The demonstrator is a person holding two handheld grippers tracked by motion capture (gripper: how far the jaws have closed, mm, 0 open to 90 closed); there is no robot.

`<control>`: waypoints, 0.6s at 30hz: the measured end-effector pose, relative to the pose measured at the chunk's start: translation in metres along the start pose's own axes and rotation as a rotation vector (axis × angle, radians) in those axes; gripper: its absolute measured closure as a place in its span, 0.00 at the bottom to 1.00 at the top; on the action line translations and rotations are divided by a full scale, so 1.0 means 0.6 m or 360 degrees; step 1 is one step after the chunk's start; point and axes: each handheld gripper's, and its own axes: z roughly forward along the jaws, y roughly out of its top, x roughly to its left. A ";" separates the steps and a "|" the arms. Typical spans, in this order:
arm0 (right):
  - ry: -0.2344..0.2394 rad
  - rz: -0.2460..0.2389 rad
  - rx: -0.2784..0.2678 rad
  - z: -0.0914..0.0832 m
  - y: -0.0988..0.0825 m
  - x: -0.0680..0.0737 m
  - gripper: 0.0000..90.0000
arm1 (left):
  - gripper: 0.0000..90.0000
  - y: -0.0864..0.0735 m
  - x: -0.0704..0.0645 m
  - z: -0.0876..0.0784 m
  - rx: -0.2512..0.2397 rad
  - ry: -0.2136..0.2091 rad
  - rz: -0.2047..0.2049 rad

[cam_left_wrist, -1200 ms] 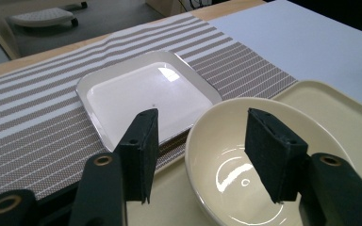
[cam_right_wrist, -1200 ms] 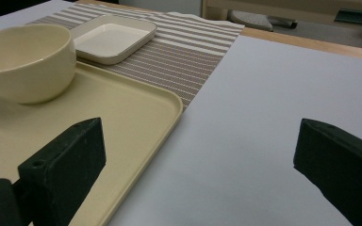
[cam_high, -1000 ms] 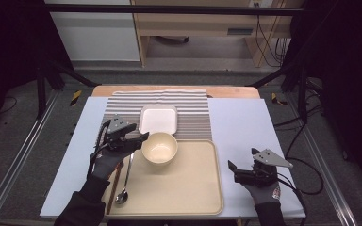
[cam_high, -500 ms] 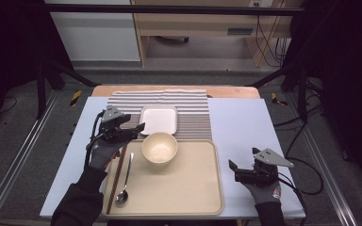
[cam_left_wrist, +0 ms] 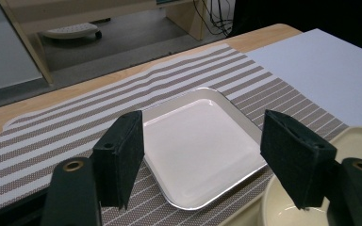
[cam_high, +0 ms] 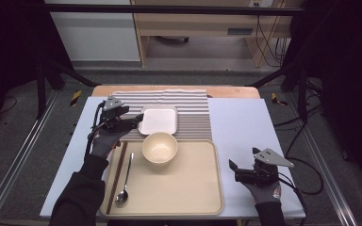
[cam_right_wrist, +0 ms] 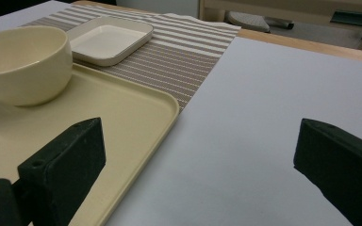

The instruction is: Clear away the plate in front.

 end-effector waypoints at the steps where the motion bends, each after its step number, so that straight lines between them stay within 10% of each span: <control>1: 0.0001 -0.0001 0.0001 0.000 0.000 0.000 0.04 | 0.33 0.001 0.002 0.004 0.0000 0.0003 -0.0004; 18: 0.0018 -0.0005 0.0004 0.003 -0.001 0.000 0.03 | 0.33 -0.017 0.028 0.066 0.0129 0.0078 -0.0025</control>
